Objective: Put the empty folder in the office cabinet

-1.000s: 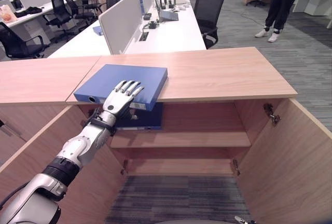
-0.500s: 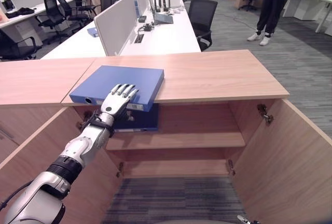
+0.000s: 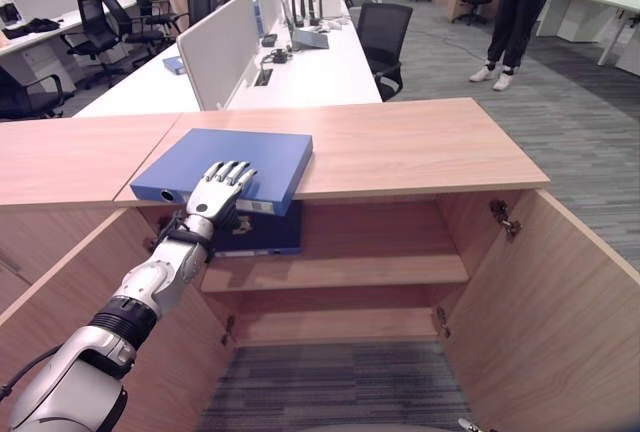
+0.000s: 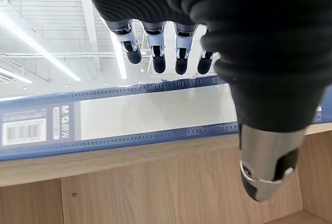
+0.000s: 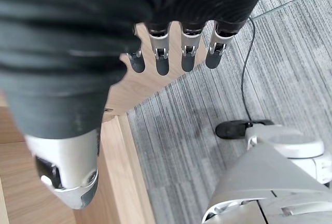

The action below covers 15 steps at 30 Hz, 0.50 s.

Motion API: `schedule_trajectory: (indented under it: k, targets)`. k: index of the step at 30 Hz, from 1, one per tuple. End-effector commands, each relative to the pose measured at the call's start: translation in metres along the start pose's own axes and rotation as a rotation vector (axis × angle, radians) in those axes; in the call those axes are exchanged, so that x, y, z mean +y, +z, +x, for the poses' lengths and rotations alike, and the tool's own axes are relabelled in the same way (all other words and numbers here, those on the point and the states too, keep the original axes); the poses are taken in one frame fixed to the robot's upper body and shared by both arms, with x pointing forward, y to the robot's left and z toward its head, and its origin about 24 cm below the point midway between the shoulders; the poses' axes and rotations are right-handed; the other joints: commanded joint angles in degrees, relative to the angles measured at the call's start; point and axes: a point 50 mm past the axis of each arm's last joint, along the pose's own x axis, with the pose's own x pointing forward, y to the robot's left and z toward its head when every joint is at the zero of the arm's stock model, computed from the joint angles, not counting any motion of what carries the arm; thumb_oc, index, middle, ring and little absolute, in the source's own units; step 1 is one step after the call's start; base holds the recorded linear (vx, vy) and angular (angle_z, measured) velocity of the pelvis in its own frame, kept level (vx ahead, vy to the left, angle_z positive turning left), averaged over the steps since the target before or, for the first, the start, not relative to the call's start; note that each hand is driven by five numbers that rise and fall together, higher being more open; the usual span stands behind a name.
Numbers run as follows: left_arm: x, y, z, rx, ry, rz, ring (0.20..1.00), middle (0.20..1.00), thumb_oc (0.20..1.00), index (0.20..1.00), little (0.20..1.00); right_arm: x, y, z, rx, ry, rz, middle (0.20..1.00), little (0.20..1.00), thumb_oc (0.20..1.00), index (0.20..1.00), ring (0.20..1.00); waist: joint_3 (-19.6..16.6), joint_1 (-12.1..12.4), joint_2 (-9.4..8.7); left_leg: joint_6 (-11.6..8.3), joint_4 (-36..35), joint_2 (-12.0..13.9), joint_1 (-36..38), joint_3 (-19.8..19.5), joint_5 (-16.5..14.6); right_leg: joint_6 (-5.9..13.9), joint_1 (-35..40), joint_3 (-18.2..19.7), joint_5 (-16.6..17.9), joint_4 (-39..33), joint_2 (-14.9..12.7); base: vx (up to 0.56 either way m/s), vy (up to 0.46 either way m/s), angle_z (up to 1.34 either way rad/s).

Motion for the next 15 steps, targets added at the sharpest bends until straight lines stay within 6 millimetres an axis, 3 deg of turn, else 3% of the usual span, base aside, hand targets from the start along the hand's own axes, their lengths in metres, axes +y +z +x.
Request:
schedule_trajectory:
  k: [1, 15]
  targets:
    - [0.056, -0.017, 0.039, 0.056, 0.179, 0.040, 1.000, 1.000, 1.000, 1.000, 1.000, 0.000, 0.033, 0.004, -0.064, -0.006, 0.041, 1.000, 1.000, 1.000, 1.000, 1.000, 2.2, 0.6, 0.74, -3.84, 0.8, 1.6, 5.4, 0.1, -8.8, 4.55, -2.6, 0.6, -2.1, 0.8, -1.6, 0.00, 0.018, -0.04]
    - [0.041, -0.030, 0.041, 0.148, 0.110, 0.035, 1.000, 1.000, 1.000, 1.000, 1.000, -0.001, 0.039, 0.004, -0.089, -0.006, 0.047, 1.000, 1.000, 1.000, 1.000, 1.000, 2.2, -0.9, 0.35, -3.85, 0.8, 1.6, 5.6, 1.1, -9.0, 4.68, -3.2, 1.8, -1.8, 0.9, -1.5, 0.01, 0.012, -0.03]
